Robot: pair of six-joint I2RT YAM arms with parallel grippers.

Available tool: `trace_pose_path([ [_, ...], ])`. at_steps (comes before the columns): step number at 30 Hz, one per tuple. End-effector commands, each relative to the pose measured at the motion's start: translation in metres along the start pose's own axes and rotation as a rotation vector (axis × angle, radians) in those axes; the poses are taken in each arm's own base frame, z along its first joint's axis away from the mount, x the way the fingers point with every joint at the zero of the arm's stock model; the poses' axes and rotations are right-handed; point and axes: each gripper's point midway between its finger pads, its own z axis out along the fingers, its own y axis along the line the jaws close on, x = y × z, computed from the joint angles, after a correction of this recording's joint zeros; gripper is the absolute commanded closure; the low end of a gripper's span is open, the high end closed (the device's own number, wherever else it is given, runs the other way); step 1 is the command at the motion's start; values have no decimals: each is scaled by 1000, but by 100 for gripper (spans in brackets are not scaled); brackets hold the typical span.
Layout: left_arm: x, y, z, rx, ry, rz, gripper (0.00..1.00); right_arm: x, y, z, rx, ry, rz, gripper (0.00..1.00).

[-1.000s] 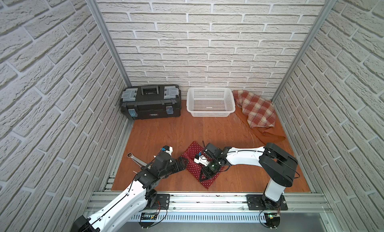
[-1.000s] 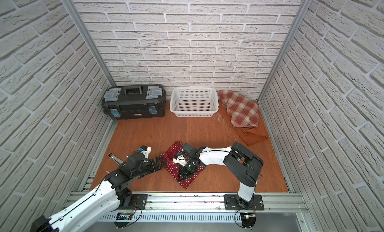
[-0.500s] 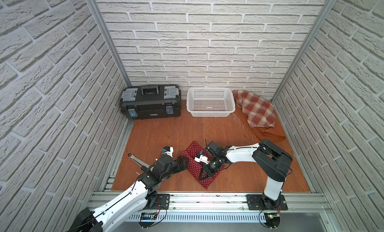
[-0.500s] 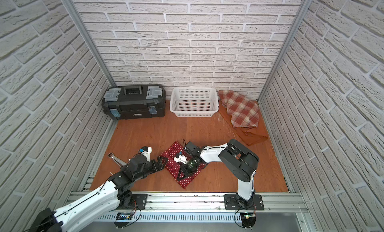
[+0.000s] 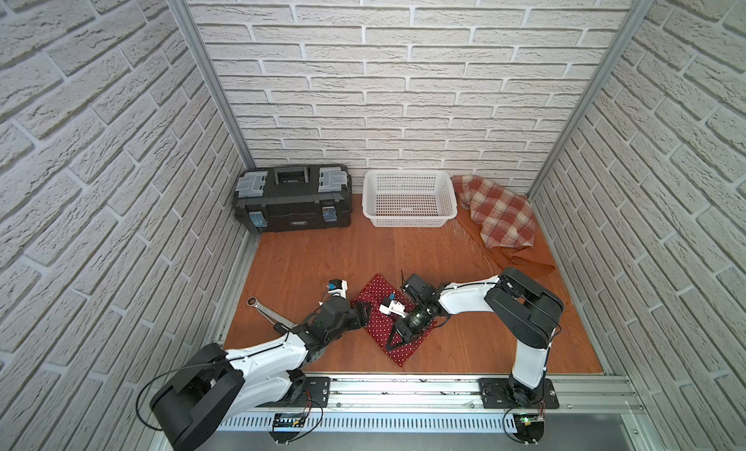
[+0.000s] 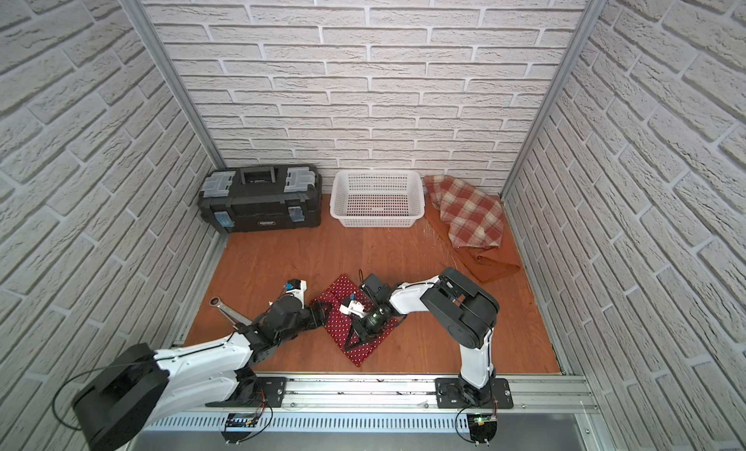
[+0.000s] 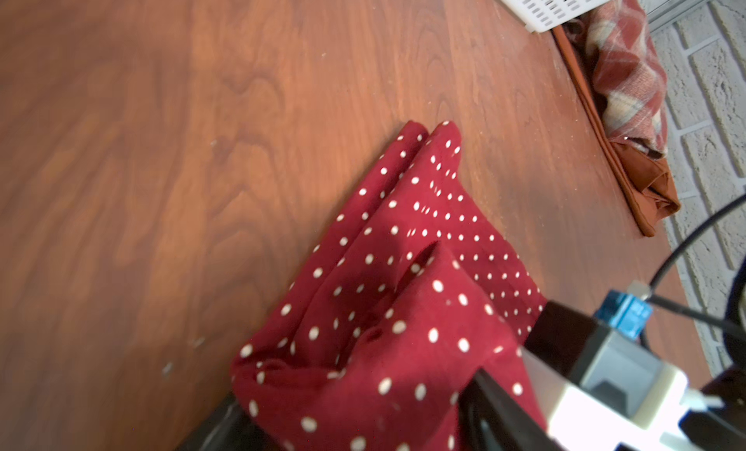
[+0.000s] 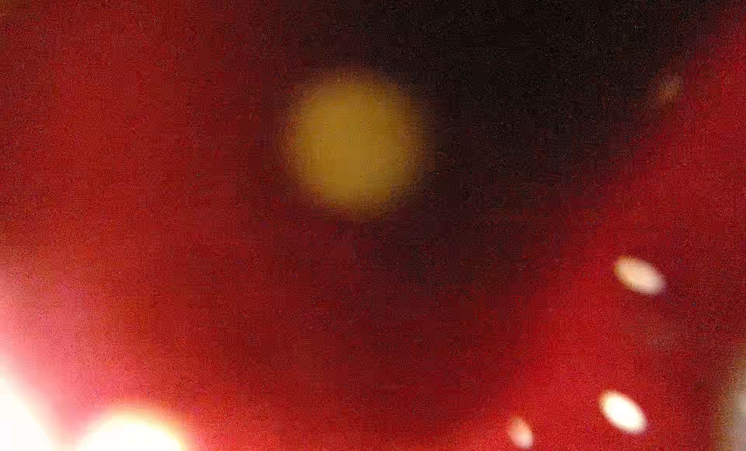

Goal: Roll up the skirts
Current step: Roll the skirt at the center of the board.

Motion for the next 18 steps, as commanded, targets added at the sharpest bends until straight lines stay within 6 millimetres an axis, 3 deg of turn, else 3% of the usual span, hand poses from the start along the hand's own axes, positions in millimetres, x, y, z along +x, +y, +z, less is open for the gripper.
trace_pose_path([
  [1, -11, -14, 10, 51, -44, 41, 35, 19, -58, 9, 218, 30, 116, 80],
  [3, -7, -18, 16, 72, -31, 44, 45, 19, -59, 7, 232, 31, 120, 78],
  [5, -7, -20, 19, 78, -28, 42, 92, 18, -60, 4, 251, 17, 119, 74],
  [6, -7, -18, 19, 69, -29, 40, 100, 18, -60, 2, 259, 7, 122, 71],
  [10, -13, -16, 14, 35, -35, 63, 100, 15, -62, -10, 327, -37, 118, 62],
  [18, -10, -13, -1, -61, -21, 124, 100, 26, -58, -57, 542, -141, 78, 42],
])
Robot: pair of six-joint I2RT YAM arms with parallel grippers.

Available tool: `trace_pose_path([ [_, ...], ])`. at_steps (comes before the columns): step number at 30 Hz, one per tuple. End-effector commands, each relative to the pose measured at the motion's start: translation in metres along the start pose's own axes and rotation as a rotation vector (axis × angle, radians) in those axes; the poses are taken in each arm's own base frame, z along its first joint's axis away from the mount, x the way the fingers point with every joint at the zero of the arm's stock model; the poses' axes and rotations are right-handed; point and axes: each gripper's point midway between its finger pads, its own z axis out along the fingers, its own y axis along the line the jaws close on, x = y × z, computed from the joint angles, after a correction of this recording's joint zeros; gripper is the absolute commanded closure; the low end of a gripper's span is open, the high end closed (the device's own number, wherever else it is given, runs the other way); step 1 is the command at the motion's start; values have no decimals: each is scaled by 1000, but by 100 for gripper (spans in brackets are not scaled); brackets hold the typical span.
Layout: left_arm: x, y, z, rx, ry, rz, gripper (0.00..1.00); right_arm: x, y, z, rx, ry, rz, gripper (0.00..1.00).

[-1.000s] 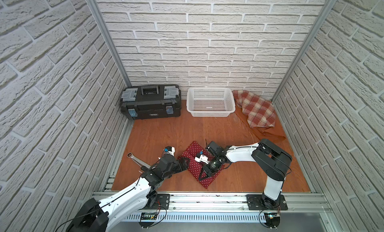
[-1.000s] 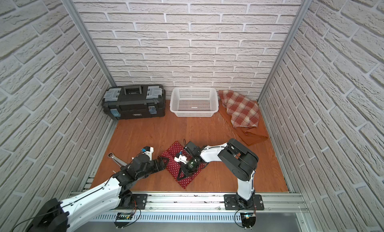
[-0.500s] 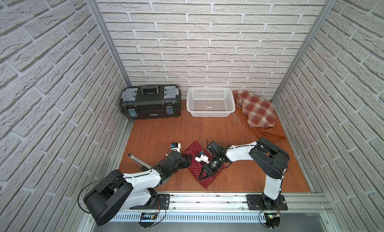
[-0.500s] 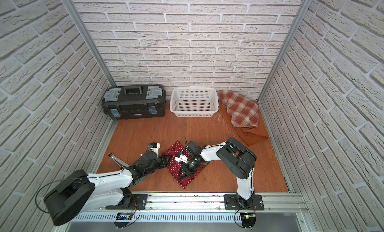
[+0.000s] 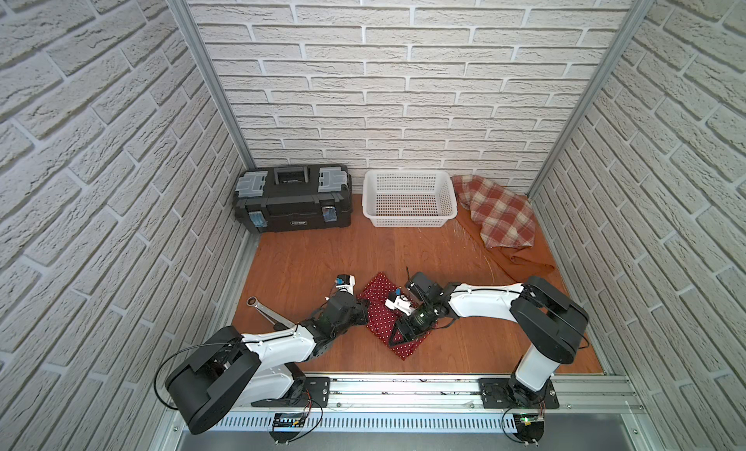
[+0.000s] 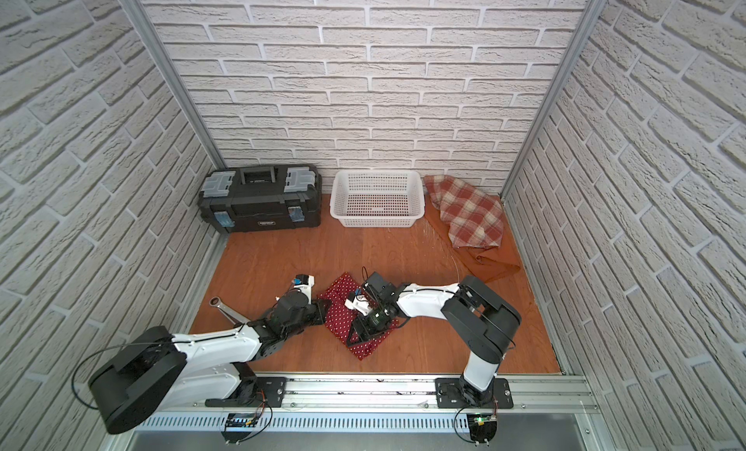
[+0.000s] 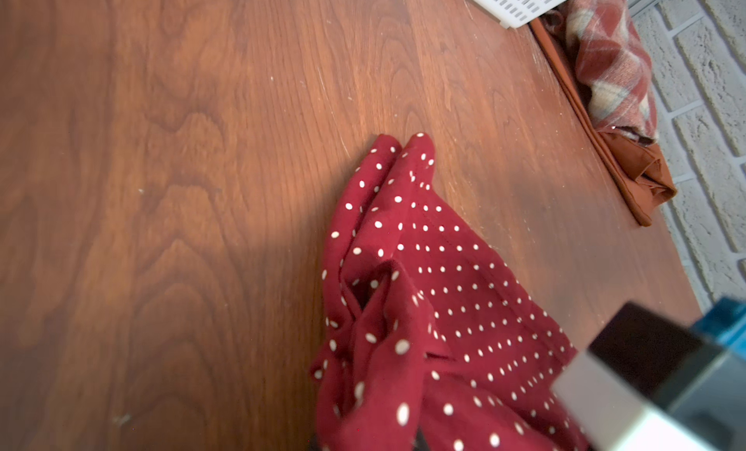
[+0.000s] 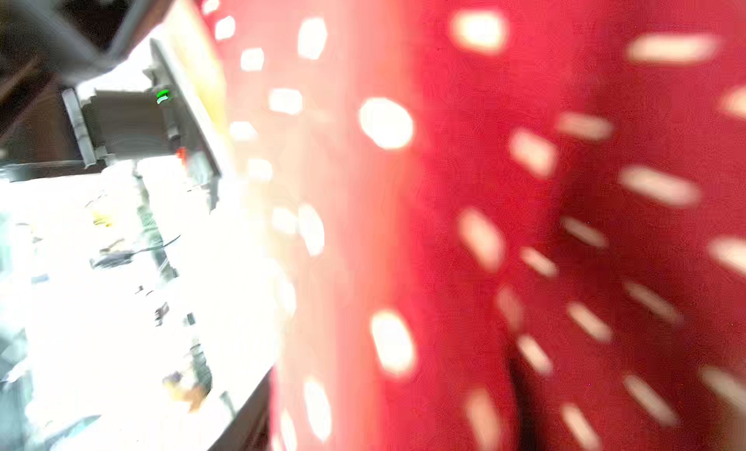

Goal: Roll up the skirts
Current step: Roll the skirt at the center of the board.

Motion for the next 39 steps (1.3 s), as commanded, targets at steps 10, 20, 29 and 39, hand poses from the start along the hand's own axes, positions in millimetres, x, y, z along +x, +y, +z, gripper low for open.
trace_pose_path([
  [10, 18, 1, -7, -107, 50, 94, 100, 39, -48, -87, 631, -131, -83, 37],
  [20, 27, 1, -2, -118, 88, 90, 100, 19, 32, -77, 1193, -384, -796, 27],
  [29, 33, 8, -10, -138, 125, 85, 100, -1, 39, -24, 1500, -404, -959, 17],
  [39, 31, 7, -22, -140, 145, 87, 100, -11, -3, -2, 1624, -232, -872, 27],
])
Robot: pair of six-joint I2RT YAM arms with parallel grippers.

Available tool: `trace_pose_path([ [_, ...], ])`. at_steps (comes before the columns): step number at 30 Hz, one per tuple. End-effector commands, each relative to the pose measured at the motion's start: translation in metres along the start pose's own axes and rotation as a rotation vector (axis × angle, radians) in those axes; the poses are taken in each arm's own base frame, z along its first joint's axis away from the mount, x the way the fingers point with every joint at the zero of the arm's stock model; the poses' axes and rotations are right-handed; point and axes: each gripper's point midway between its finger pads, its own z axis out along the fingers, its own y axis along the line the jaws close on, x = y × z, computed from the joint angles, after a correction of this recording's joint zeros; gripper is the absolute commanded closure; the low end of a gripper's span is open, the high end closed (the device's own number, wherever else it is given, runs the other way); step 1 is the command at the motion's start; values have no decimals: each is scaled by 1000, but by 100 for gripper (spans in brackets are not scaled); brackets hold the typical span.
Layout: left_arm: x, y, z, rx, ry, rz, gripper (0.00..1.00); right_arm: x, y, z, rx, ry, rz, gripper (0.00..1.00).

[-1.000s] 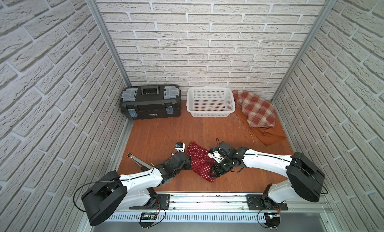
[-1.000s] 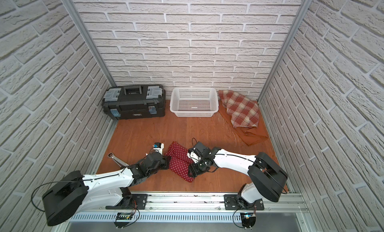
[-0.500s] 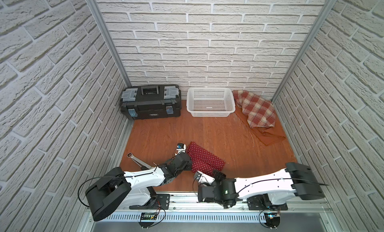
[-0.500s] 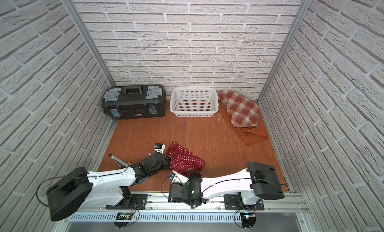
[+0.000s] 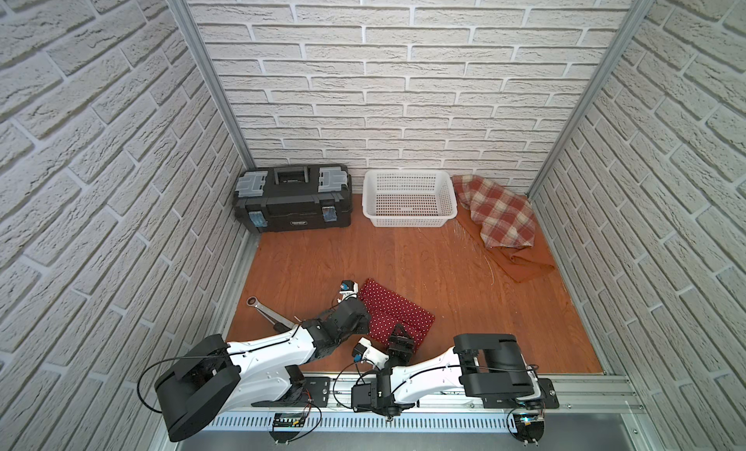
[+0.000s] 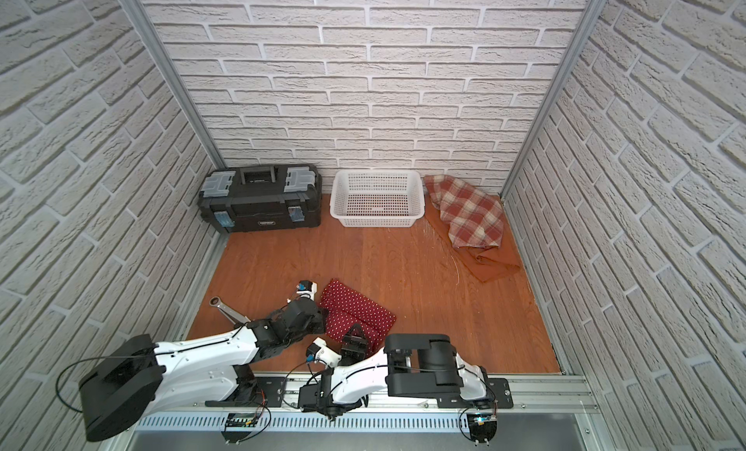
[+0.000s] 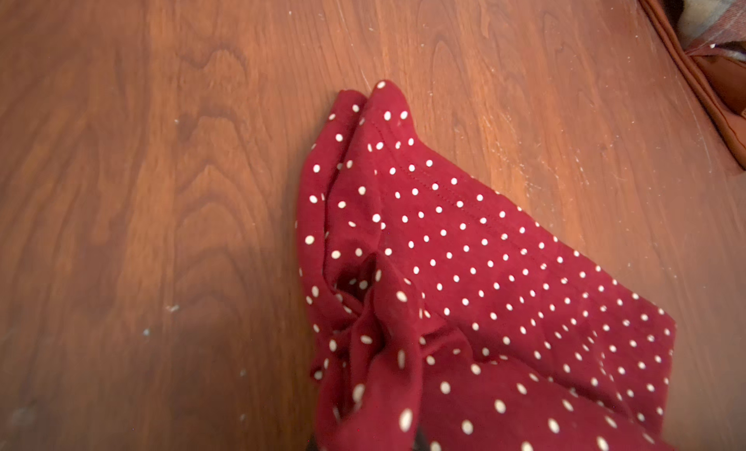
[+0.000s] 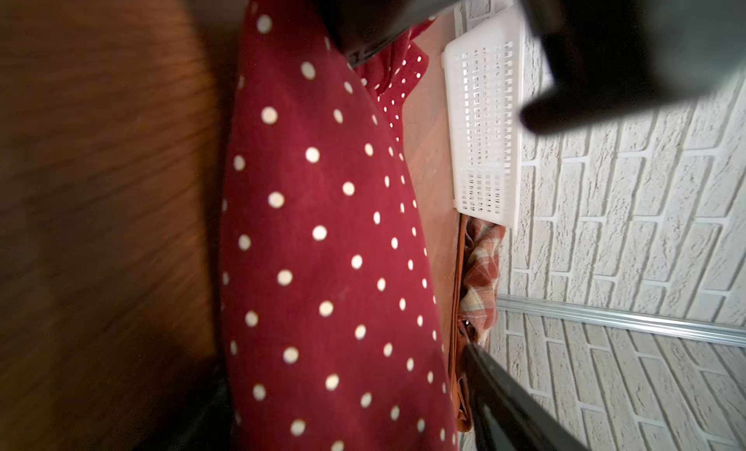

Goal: Roll up the skirts
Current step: Roll the skirt at the center of the board.

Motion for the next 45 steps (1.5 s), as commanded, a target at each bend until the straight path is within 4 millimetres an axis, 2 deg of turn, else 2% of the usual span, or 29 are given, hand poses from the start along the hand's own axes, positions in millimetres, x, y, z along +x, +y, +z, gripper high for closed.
trace_pose_path([
  [1, 6, 1, -6, -16, 49, 25, 100, 20, 10, 15, -18, 106, -25, 32],
  [9, 6, -5, -11, 15, 61, 32, 100, 48, 21, 31, -82, 257, -45, 69],
  [14, 3, -5, -13, 24, 52, 11, 98, 53, 40, 30, -188, 286, -86, 82],
  [15, 2, -5, -13, 26, 48, 3, 89, 53, 42, 29, -203, 287, -92, 84],
  [16, -1, -4, -15, 26, 41, -7, 74, 53, 45, 28, -226, 289, -100, 87],
  [18, -7, -1, -18, 24, 26, -33, 53, 52, 49, 26, -261, 286, -111, 90],
  [19, -10, 2, -20, 22, 19, -53, 36, 52, 50, 24, -281, 286, -121, 91],
  [22, -22, 15, -30, 0, -4, -98, 2, 49, 56, 19, -344, 288, -135, 92],
  [28, -47, 65, -60, -95, -108, -250, 2, 40, 66, 1, -507, 274, -91, 93],
  [31, -56, 76, -71, -93, -152, -298, 2, 30, 73, -14, -648, 259, -25, 93],
  [34, -58, 75, -72, -73, -156, -318, 2, 19, 75, -27, -815, 246, 98, 93],
  [37, -53, 72, -64, -53, -128, -330, 2, 9, 67, -35, -975, 227, 254, 93],
  [45, -46, 63, -53, -15, -109, -335, 2, -4, 33, -32, -1317, 214, 647, 92],
])
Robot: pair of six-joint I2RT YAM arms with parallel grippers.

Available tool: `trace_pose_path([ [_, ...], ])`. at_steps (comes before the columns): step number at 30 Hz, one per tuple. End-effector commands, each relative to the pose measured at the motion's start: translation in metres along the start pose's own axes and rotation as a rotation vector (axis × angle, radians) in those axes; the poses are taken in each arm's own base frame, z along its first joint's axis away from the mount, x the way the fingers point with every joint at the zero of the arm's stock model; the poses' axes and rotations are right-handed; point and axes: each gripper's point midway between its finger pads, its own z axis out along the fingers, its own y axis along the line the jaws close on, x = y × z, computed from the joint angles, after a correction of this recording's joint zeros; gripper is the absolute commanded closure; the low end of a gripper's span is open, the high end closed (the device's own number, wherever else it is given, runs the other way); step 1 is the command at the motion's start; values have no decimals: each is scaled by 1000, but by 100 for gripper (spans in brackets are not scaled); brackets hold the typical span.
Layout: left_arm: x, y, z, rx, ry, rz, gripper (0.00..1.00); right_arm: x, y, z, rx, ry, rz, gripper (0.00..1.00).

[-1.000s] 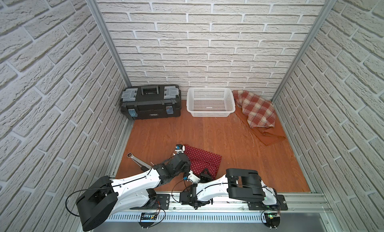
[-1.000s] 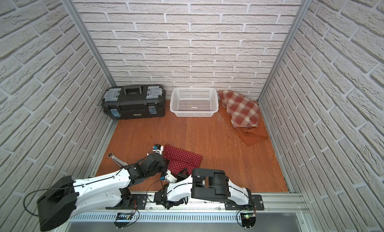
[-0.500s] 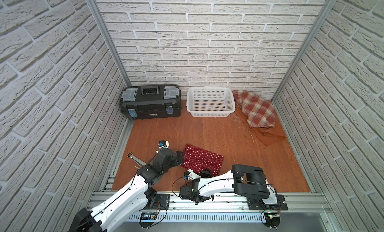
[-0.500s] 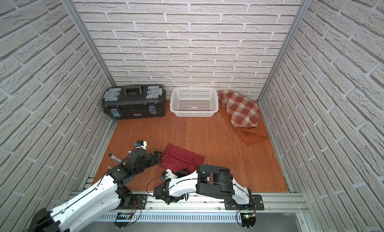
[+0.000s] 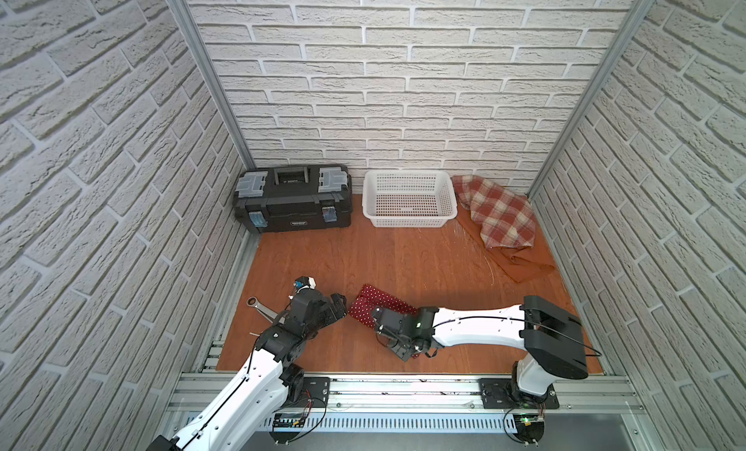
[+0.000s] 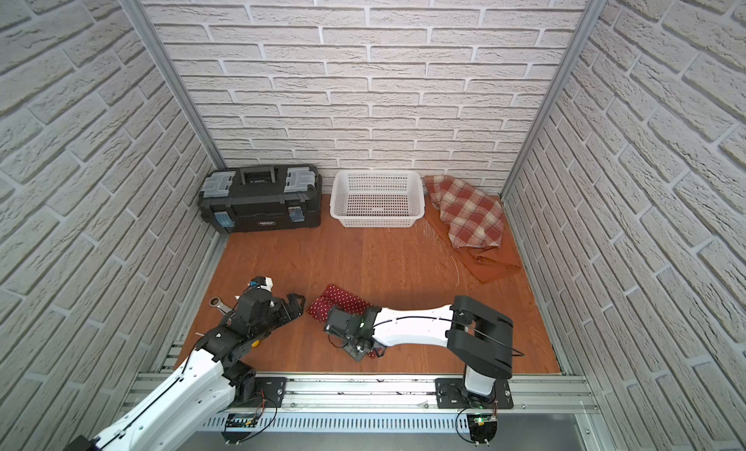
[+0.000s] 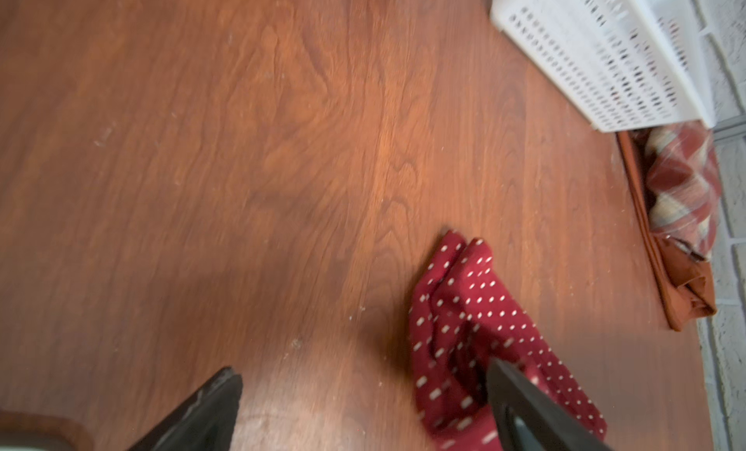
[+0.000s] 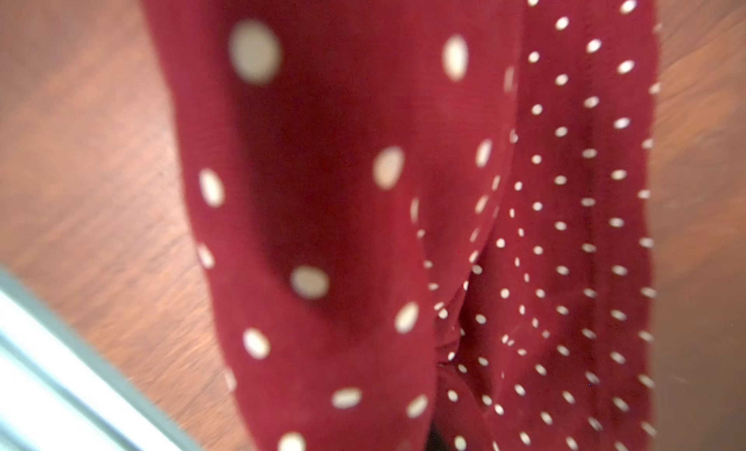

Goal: Roll up the skirts
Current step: Roll the skirt at the center of the board.

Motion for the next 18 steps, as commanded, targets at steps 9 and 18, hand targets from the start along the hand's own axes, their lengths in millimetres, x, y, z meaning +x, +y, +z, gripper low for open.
trace_pose_path([
  [9, 12, -25, 11, 76, 3, 37, 2, -5, 17, 10, -627, 31, 354, 90],
  [18, 20, -37, 23, 95, 28, 57, 2, -16, -20, 11, -769, -22, 550, 84],
])
